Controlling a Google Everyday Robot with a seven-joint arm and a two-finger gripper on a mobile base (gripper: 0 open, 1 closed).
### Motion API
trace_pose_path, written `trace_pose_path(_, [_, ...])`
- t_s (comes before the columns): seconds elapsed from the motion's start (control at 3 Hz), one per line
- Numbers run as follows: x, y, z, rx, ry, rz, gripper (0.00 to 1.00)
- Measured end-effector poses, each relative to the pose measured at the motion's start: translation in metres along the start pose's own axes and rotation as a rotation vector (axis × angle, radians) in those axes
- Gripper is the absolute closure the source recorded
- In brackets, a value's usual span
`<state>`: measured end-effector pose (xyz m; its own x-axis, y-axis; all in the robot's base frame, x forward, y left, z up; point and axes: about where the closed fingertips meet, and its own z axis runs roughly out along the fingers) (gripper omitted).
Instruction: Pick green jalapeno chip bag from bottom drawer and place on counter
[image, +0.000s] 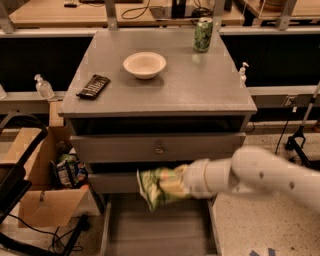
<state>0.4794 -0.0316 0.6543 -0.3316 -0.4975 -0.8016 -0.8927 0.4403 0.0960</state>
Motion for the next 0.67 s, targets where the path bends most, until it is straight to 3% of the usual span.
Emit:
trace_pose_path(0.33, [-0.068,-0.031,-0.043,0.015,0.009,-0.004,1.00])
trace_pose_path(0.67, [-0.165,-0.068,-0.090,0.104,0.060,-0.055,1.00])
